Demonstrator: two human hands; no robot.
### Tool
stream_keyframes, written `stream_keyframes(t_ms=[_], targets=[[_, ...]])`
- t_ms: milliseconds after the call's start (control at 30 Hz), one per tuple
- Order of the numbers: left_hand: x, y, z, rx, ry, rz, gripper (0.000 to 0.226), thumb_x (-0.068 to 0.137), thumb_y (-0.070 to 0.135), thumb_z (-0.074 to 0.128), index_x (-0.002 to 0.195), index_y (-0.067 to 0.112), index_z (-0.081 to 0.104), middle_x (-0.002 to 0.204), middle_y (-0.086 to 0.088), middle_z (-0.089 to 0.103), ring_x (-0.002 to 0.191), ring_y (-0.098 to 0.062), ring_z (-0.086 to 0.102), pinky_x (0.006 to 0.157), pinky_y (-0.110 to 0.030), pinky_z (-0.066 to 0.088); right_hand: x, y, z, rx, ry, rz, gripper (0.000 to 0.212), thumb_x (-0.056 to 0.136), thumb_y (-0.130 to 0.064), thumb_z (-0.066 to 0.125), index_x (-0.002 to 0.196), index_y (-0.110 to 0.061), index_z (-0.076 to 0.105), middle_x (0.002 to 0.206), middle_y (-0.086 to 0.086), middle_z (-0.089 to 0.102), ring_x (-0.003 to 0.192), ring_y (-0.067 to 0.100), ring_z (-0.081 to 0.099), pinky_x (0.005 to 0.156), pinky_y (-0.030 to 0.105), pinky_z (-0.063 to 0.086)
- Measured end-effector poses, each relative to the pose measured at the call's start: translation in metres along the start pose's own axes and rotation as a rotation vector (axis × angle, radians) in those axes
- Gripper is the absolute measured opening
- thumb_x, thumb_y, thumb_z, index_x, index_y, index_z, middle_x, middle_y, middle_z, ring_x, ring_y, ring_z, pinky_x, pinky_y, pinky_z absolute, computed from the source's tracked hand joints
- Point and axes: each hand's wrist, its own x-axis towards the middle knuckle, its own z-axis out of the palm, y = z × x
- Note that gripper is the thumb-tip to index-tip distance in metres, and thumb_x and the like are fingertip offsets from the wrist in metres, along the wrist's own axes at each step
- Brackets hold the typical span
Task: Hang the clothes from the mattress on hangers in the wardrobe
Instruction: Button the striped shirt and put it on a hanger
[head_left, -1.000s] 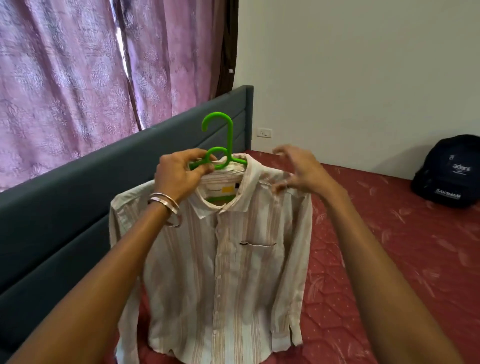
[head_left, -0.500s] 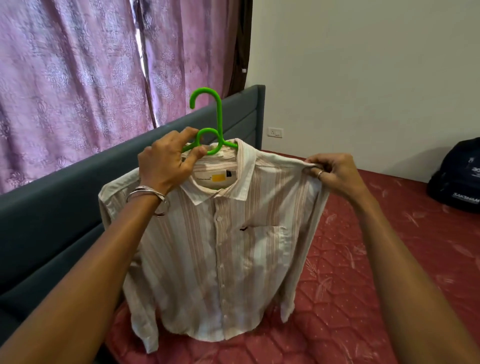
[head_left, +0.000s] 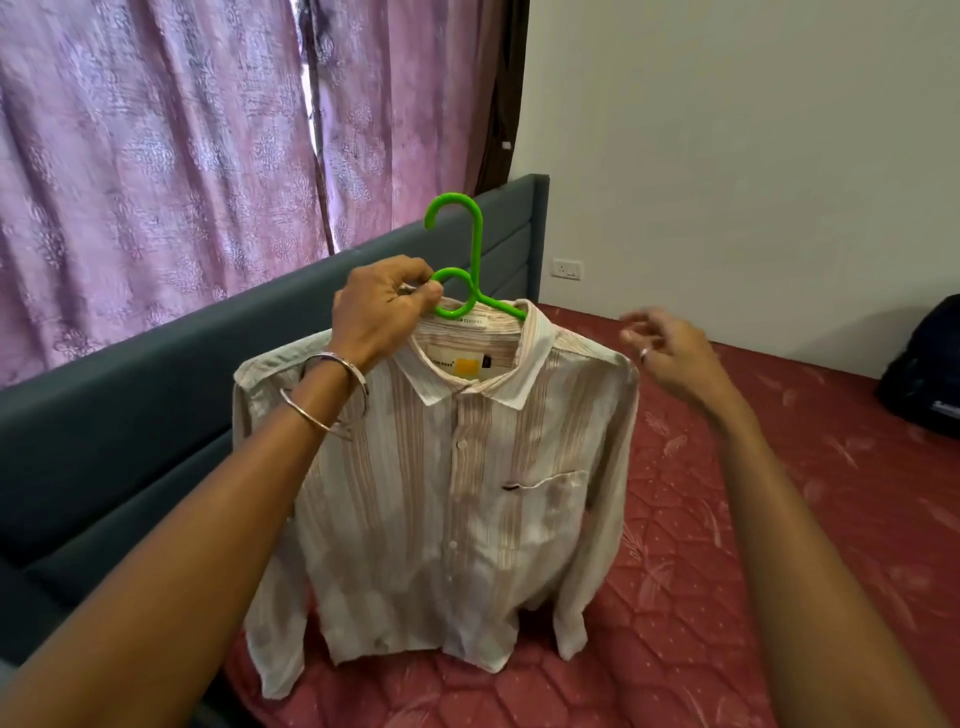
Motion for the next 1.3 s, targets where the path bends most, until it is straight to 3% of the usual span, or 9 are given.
stream_keyframes(t_ms=[67,200,333,400,533,700,867,1133,1300], targets=[[-0.001,0.006,0.002,-0.004,0.006,-0.029,0.014,0.074,0.047,0.059,0.082,0.037,0.065,0.077,0.019,0.061,0.083,-0.012,0.06,0.081,-0.048,0.051,-0.004,-0.031,0.009,0.206,-0.04,-0.152,0.031,0.094,-0.02,0.059,0.125,-0.015,0.058,0.109,-0.004,0.063,0.097,0.007,0.06,0.079,0.016,0.048],[-0.003,0.017,-0.007,-0.007,0.012,-0.055,0.004,0.066,0.055,0.057,0.067,0.055,0.061,0.079,0.017,0.059,0.088,-0.015,0.058,0.087,-0.054,0.045,0.004,-0.049,0.027,-0.114,-0.202,-0.371,0.025,0.095,-0.014,0.057,0.119,-0.013,0.063,0.102,-0.001,0.065,0.085,0.01,0.054,0.071,0.02,0.038],[-0.01,0.025,-0.028,0.203,0.116,-0.021,0.014,0.076,0.047,0.063,0.079,0.035,0.071,0.072,0.014,0.059,0.086,-0.011,0.052,0.097,-0.056,0.033,0.018,-0.069,0.008,-0.127,-0.265,-0.368,0.016,0.097,-0.017,0.054,0.099,-0.009,0.067,0.08,-0.003,0.06,0.068,0.002,0.05,0.06,0.02,0.035],[-0.014,0.033,-0.042,0.305,0.199,0.001,0.018,0.081,0.041,0.063,0.084,0.025,0.072,0.074,0.012,0.058,0.088,-0.011,0.048,0.096,-0.052,0.032,0.023,-0.084,0.008,-0.187,-0.203,-0.441,0.021,0.095,-0.019,0.057,0.111,-0.008,0.066,0.09,0.004,0.064,0.074,0.01,0.054,0.065,0.019,0.038],[-0.019,0.045,-0.105,-0.002,0.331,-0.078,0.018,0.074,0.03,0.068,0.085,0.018,0.074,0.075,-0.004,0.069,0.075,-0.024,0.068,0.074,-0.045,0.055,0.016,-0.136,0.031,-0.126,0.038,-0.706,0.041,0.091,-0.041,0.056,0.126,-0.02,0.056,0.114,0.005,0.067,0.098,0.024,0.063,0.082,0.042,0.05],[-0.033,0.044,-0.21,-0.092,0.536,-0.165,0.004,0.069,0.022,0.065,0.067,0.023,0.068,0.076,-0.01,0.07,0.071,-0.019,0.068,0.071,-0.037,0.058,0.016,-0.227,0.061,0.022,0.286,-0.772,0.039,0.094,-0.042,0.045,0.093,-0.01,0.067,0.079,0.016,0.068,0.073,0.035,0.063,0.061,0.039,0.045],[-0.08,0.039,-0.337,0.091,0.726,-0.205,0.017,0.063,0.029,0.059,0.066,0.021,0.074,0.065,0.001,0.068,0.065,-0.008,0.061,0.073,-0.033,0.056,0.0,-0.34,0.094,0.235,0.011,-0.916,0.038,0.091,-0.036,0.048,0.084,-0.004,0.067,0.059,0.0,0.046,0.062,0.015,0.044,0.057,0.026,0.025],[-0.232,0.057,-0.556,0.362,0.986,-0.313,0.013,0.062,0.028,0.061,0.057,0.035,0.071,0.061,0.007,0.067,0.069,-0.01,0.062,0.076,-0.04,0.055,-0.098,-0.551,0.149,0.429,-0.782,-1.081,0.021,0.094,-0.037,0.056,0.089,-0.02,0.067,0.076,-0.009,0.064,0.075,0.007,0.057,0.062,0.023,0.044],[-0.32,0.111,-0.663,0.608,1.212,-0.298,0.014,0.07,0.02,0.063,0.073,0.016,0.076,0.075,-0.005,0.073,0.075,-0.013,0.066,0.075,-0.034,0.055,-0.189,-0.666,0.188,0.736,-0.73,-1.286,0.046,0.085,-0.053,0.056,0.091,-0.009,0.067,0.07,0.002,0.053,0.063,0.014,0.046,0.055,0.03,0.035]])
